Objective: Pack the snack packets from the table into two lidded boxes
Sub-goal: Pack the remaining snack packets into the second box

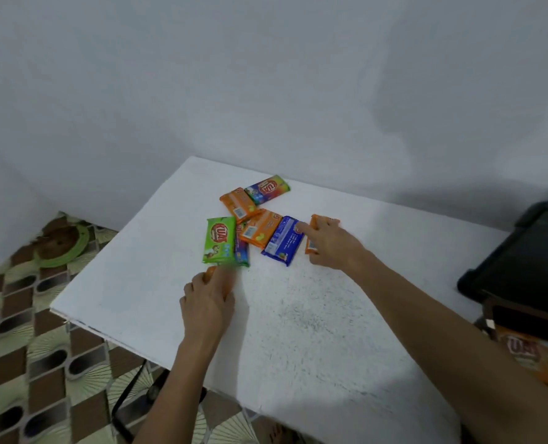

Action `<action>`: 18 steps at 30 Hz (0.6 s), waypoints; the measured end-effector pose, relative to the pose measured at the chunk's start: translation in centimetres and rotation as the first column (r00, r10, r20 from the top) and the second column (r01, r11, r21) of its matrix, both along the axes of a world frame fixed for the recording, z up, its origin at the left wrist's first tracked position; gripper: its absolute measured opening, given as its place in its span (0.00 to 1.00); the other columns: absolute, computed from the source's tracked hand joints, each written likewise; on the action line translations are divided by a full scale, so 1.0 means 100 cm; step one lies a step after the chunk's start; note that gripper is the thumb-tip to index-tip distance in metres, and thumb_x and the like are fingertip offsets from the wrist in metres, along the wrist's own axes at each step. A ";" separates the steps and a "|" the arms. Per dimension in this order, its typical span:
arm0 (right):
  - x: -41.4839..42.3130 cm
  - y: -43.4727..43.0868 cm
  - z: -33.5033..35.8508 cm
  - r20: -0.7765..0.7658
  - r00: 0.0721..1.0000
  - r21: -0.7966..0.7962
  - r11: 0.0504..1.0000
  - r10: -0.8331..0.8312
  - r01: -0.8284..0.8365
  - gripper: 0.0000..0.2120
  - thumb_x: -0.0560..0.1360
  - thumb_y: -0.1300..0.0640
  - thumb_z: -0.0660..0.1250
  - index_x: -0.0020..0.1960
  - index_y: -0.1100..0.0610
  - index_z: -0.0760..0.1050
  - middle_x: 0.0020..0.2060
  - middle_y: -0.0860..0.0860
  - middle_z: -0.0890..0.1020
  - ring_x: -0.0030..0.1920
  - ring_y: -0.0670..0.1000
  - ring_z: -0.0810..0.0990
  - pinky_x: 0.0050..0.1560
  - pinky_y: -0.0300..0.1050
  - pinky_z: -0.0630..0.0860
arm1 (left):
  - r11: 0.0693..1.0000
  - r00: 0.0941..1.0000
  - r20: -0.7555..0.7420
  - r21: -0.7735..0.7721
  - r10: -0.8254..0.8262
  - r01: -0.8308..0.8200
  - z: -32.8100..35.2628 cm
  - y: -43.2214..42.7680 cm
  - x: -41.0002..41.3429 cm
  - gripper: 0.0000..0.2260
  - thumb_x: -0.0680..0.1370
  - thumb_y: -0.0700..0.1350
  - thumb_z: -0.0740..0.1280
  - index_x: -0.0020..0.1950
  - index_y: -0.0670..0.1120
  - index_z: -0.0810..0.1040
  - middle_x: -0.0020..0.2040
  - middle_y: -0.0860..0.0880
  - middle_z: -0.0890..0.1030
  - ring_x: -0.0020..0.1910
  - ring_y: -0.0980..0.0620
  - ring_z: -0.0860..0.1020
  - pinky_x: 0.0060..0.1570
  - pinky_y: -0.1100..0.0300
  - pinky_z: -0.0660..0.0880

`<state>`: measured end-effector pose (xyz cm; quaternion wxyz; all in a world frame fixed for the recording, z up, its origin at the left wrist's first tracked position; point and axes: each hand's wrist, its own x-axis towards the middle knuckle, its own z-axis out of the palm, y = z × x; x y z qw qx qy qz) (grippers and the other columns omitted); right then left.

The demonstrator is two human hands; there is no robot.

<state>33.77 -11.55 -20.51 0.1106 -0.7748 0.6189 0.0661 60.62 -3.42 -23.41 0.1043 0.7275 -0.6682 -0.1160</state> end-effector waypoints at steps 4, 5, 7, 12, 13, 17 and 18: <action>-0.007 0.016 0.013 0.010 0.999 -0.126 0.991 -0.049 0.050 0.25 0.81 0.60 0.57 0.77 0.52 0.55 0.73 0.63 0.60 0.67 0.63 0.69 0.61 0.54 0.73 | 0.999 0.994 -0.097 0.022 -0.039 0.041 0.013 0.009 -0.015 0.24 0.76 0.51 0.67 0.71 0.58 0.65 0.66 0.43 0.71 0.60 0.43 0.72 0.51 0.48 0.75; -0.015 0.021 0.017 0.083 0.990 -0.173 0.976 -0.116 0.129 0.23 0.81 0.61 0.57 0.75 0.54 0.60 0.70 0.62 0.65 0.61 0.63 0.74 0.56 0.51 0.75 | 0.998 0.988 -0.144 0.017 -0.052 0.054 0.020 0.012 -0.021 0.25 0.76 0.50 0.67 0.72 0.59 0.65 0.67 0.44 0.69 0.61 0.43 0.72 0.51 0.49 0.75; -0.034 0.033 0.027 0.245 0.946 -0.237 0.933 -0.213 0.271 0.15 0.79 0.60 0.58 0.66 0.58 0.70 0.55 0.61 0.76 0.50 0.62 0.78 0.46 0.48 0.72 | 0.995 0.966 -0.240 -0.023 -0.096 0.093 0.035 0.020 -0.038 0.26 0.76 0.48 0.68 0.72 0.60 0.65 0.70 0.46 0.67 0.63 0.45 0.72 0.52 0.51 0.75; -0.082 0.102 0.066 0.621 0.761 -0.272 0.860 -0.187 0.433 0.11 0.78 0.61 0.60 0.56 0.58 0.79 0.47 0.56 0.83 0.44 0.53 0.81 0.42 0.49 0.80 | 0.953 0.887 -0.395 -0.271 -0.238 0.136 0.077 0.045 -0.092 0.19 0.74 0.49 0.71 0.64 0.60 0.73 0.69 0.50 0.70 0.58 0.51 0.77 0.48 0.53 0.78; -0.092 0.122 0.074 0.666 0.724 -0.268 0.847 -0.182 0.459 0.11 0.79 0.60 0.61 0.57 0.57 0.79 0.49 0.54 0.83 0.45 0.52 0.82 0.43 0.50 0.81 | 0.936 0.850 -0.445 -0.322 -0.284 0.144 0.085 0.051 -0.105 0.18 0.73 0.48 0.72 0.61 0.59 0.74 0.66 0.51 0.73 0.53 0.54 0.79 0.46 0.55 0.80; -0.136 0.210 0.104 0.835 0.514 -0.151 0.815 -0.198 0.559 0.10 0.80 0.59 0.61 0.58 0.55 0.78 0.53 0.50 0.81 0.49 0.45 0.82 0.42 0.37 0.81 | 0.931 0.586 -0.733 -0.344 -0.346 0.119 0.113 0.084 -0.161 0.16 0.73 0.40 0.72 0.57 0.54 0.75 0.58 0.51 0.78 0.49 0.52 0.81 0.41 0.71 0.76; -0.147 0.232 0.111 0.840 0.507 -0.155 0.809 -0.195 0.568 0.10 0.80 0.59 0.61 0.58 0.55 0.78 0.51 0.48 0.81 0.48 0.42 0.82 0.41 0.34 0.79 | 0.941 0.520 -0.787 -0.317 -0.332 0.120 0.116 0.091 -0.175 0.16 0.73 0.38 0.71 0.57 0.53 0.75 0.57 0.51 0.78 0.50 0.51 0.81 0.43 0.69 0.77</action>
